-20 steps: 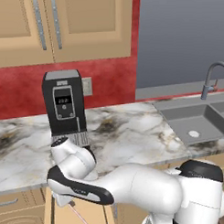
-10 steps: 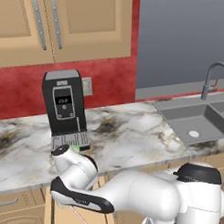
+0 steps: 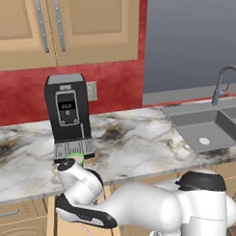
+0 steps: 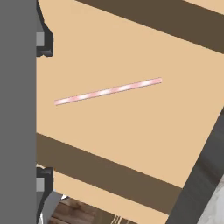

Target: Pick up the straw from the left drawer and put it inside the smoothie cup.

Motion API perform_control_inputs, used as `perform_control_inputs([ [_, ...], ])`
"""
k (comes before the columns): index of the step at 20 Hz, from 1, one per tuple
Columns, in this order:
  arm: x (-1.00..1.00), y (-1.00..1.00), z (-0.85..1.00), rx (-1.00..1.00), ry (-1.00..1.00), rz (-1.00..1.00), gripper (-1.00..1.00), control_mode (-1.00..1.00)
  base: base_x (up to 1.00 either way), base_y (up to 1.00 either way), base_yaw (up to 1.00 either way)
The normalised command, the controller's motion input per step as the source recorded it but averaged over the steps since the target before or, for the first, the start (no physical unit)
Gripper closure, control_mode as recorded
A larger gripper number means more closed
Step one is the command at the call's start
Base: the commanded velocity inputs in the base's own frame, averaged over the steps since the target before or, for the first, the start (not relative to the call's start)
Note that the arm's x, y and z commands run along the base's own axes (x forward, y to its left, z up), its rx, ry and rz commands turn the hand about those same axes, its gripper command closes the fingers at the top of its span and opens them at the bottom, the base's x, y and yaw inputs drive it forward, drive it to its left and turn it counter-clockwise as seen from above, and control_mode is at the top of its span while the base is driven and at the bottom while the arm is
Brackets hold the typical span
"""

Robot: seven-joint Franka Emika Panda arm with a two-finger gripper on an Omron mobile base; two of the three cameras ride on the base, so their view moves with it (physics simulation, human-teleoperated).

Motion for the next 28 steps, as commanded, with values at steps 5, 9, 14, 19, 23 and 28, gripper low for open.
perform_control_inputs([
  [5, 0.00, 0.08, -0.26, 0.00, 0.00, -0.02, -1.00, -1.00, 0.00, 0.00, 0.00],
  [9, 0.00, 0.05, -0.37, 0.00, 0.01, 0.00, -1.00, -1.00, 0.00, 0.00, 0.00],
  [14, -0.01, 0.11, -0.32, 0.00, 0.03, 0.00, -1.00, -1.00, 0.00, 0.00, 0.00],
  [19, 0.00, 0.00, -0.09, 0.00, 0.01, 0.00, -1.00, -1.00, 0.00, 0.00, 0.00],
  [23, -0.01, 0.00, -0.15, 0.00, 0.01, 0.00, -1.00, -1.00, 0.00, 0.00, 0.00],
  [28, -0.02, 0.00, -0.23, 0.00, 0.03, 0.00, -1.00, -1.00, 0.00, 0.00, 0.00],
])
